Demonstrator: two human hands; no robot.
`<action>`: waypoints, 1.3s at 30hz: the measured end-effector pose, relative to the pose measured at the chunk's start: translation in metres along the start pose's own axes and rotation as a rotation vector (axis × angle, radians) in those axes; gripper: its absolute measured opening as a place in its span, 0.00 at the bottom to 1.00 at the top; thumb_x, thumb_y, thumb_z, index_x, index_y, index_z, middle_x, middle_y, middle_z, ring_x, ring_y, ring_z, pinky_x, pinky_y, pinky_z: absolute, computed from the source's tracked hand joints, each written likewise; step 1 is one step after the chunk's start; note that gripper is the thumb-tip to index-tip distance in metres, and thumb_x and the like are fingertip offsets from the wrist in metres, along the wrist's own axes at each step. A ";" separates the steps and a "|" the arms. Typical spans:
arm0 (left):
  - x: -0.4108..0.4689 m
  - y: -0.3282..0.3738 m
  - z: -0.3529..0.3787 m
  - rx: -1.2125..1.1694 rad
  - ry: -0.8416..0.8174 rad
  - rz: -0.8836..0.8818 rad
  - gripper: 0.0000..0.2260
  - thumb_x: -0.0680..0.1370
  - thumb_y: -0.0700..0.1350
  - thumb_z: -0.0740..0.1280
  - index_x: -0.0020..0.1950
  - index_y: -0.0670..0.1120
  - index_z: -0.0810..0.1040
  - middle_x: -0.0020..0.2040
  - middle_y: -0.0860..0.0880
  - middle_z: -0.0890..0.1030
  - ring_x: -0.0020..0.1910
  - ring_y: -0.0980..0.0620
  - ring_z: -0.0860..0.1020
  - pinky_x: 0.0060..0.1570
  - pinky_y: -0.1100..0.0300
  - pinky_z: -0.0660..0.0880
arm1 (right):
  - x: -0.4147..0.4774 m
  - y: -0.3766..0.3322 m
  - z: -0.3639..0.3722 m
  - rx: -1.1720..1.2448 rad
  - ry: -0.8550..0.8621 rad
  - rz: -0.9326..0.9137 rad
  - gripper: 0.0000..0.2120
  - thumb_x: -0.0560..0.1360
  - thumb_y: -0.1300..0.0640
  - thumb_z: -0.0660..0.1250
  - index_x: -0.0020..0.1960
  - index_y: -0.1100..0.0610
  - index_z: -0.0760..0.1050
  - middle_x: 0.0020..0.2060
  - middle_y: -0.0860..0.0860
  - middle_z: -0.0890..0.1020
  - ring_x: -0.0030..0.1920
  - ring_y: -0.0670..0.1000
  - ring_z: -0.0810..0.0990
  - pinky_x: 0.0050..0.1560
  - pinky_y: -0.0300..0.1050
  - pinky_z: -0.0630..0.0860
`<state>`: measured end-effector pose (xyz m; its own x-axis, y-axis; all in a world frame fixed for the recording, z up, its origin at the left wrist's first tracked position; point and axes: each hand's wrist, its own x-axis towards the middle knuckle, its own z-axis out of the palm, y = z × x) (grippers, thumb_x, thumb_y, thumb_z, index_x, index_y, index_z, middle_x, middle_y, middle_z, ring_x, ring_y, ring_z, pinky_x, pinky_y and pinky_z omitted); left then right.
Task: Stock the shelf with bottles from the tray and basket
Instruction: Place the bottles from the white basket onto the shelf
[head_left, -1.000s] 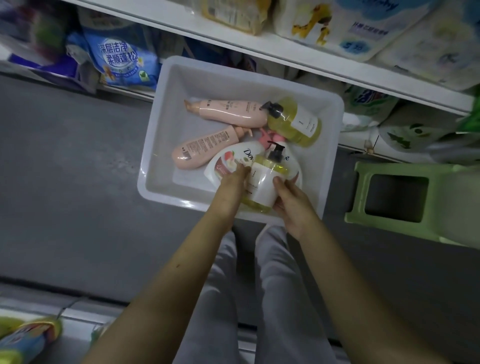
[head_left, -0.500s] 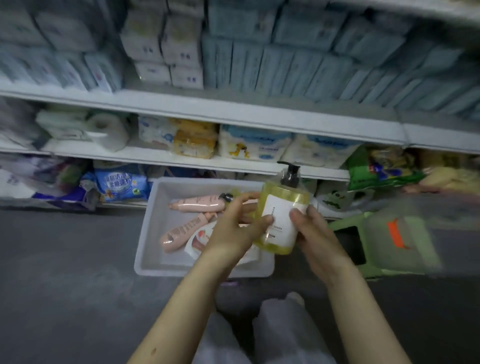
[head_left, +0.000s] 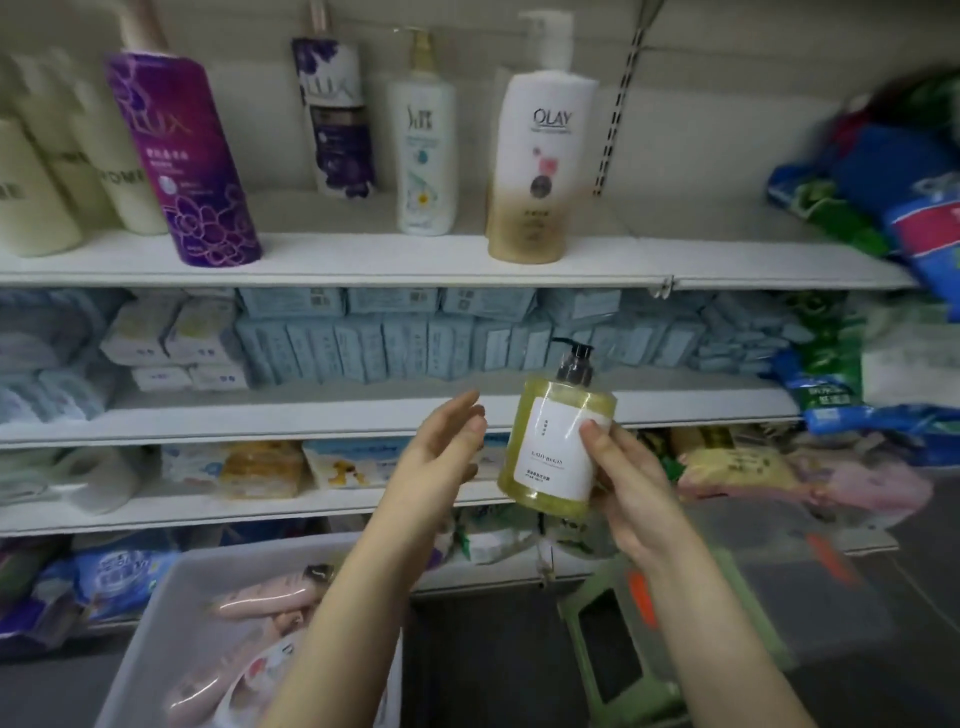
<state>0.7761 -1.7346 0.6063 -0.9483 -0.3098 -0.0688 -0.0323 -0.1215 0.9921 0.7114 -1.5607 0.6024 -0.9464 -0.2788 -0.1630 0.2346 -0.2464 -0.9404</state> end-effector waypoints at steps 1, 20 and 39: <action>0.005 0.003 0.016 0.001 0.011 0.013 0.11 0.79 0.52 0.64 0.62 0.62 0.74 0.63 0.58 0.77 0.63 0.56 0.76 0.63 0.55 0.73 | 0.006 -0.013 -0.014 -0.007 -0.010 -0.018 0.22 0.63 0.45 0.75 0.54 0.53 0.80 0.47 0.49 0.86 0.48 0.48 0.84 0.42 0.42 0.81; 0.146 0.086 0.101 0.191 0.201 0.214 0.28 0.77 0.56 0.66 0.76 0.54 0.62 0.72 0.54 0.69 0.69 0.54 0.70 0.64 0.54 0.69 | 0.153 -0.144 -0.079 -0.106 -0.200 -0.270 0.18 0.70 0.50 0.67 0.59 0.52 0.77 0.50 0.46 0.86 0.52 0.46 0.83 0.45 0.39 0.80; 0.285 0.079 0.059 0.236 0.123 0.212 0.44 0.64 0.55 0.77 0.73 0.50 0.58 0.60 0.57 0.77 0.55 0.64 0.78 0.51 0.66 0.76 | 0.291 -0.155 -0.081 -0.235 -0.292 -0.318 0.29 0.65 0.54 0.72 0.65 0.50 0.71 0.58 0.43 0.82 0.62 0.44 0.78 0.56 0.35 0.75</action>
<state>0.4849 -1.7766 0.6711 -0.8970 -0.4181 0.1437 0.0757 0.1749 0.9817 0.3820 -1.5284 0.6762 -0.8535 -0.4805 0.2016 -0.1438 -0.1548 -0.9774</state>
